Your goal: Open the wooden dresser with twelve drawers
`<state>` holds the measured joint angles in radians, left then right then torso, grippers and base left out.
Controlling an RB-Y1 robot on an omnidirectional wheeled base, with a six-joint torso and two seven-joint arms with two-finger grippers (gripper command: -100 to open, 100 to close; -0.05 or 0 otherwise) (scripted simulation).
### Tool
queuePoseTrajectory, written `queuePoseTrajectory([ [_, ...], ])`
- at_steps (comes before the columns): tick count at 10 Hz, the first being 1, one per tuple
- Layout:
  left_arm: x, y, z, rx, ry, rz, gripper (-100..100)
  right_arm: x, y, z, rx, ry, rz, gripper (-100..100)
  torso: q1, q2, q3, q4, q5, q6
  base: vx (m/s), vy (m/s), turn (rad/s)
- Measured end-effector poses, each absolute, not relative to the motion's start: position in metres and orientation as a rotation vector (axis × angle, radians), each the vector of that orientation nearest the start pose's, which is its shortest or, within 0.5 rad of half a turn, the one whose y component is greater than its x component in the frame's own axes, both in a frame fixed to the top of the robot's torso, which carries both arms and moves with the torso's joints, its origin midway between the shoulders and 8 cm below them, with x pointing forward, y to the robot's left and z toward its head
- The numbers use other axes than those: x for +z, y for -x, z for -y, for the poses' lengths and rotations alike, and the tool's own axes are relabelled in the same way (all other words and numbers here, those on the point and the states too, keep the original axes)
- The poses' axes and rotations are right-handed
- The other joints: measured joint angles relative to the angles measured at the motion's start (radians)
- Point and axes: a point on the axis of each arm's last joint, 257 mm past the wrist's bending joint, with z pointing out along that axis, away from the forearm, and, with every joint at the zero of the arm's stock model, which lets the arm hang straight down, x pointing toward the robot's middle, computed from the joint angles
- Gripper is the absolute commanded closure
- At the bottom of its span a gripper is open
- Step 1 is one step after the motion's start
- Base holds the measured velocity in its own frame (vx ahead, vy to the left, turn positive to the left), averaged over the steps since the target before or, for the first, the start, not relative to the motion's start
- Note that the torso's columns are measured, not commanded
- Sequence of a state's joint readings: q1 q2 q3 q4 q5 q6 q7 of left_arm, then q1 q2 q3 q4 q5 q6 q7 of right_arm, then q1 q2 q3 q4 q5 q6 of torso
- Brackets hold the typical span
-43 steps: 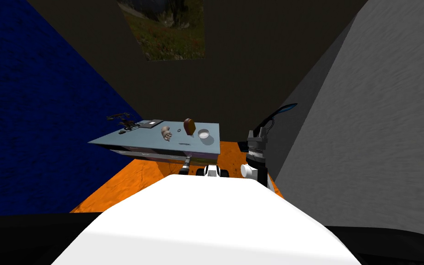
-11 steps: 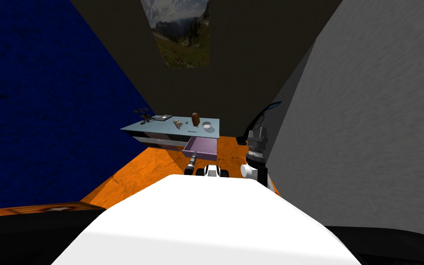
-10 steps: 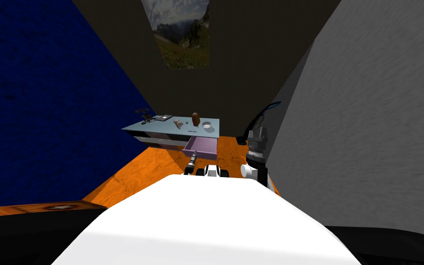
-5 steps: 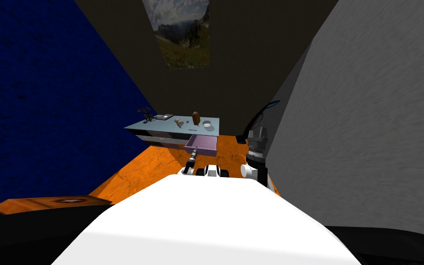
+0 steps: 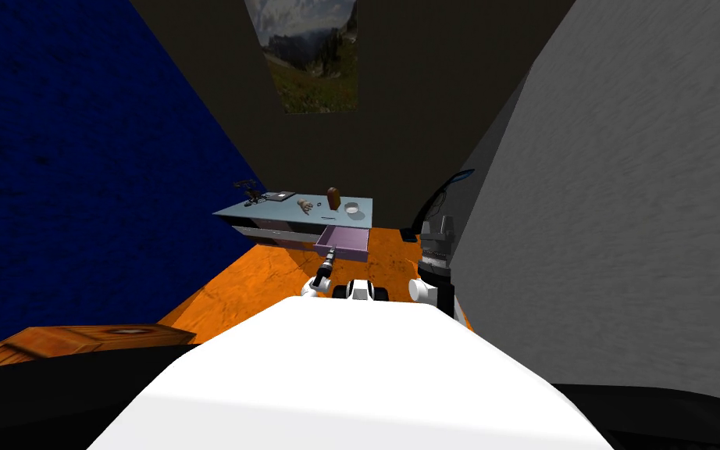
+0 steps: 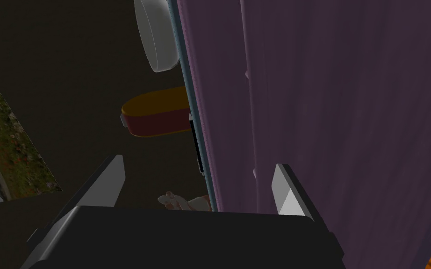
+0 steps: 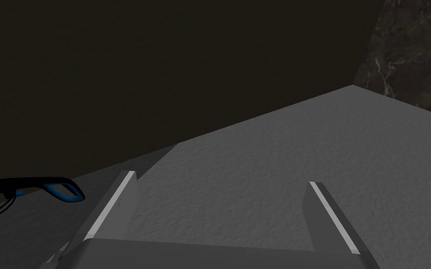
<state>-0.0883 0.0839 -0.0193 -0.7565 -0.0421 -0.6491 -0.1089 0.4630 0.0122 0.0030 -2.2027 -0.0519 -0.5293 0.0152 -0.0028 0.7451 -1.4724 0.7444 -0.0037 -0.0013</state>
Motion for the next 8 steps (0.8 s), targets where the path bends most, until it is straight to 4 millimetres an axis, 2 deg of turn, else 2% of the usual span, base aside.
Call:
queuePoseTrajectory([
  [2,-0.4056,-0.4841,-0.2342,-1.044,1.066,-1.424,-100,0.0078,-0.3557,0.2843,1.332,-0.707,-0.580,0,-0.002,0.000,0.000,0.002,-0.001,0.001,-0.030,-0.002,0.007],
  [3,-0.4077,-0.4834,-0.2346,-1.041,1.071,-1.428,0,0.0078,-0.3557,0.2843,1.332,-0.707,-0.580,0,-0.001,-0.001,0.000,0.000,0.000,0.001,0.000,0.000,0.000],
  [8,-0.4152,-0.4788,-0.2359,-1.031,1.086,-1.441,0,0.0078,-0.3557,0.2843,1.332,-0.707,-0.580,0,0.002,-0.006,-0.003,-0.005,0.003,0.001,0.000,0.000,0.000],
])
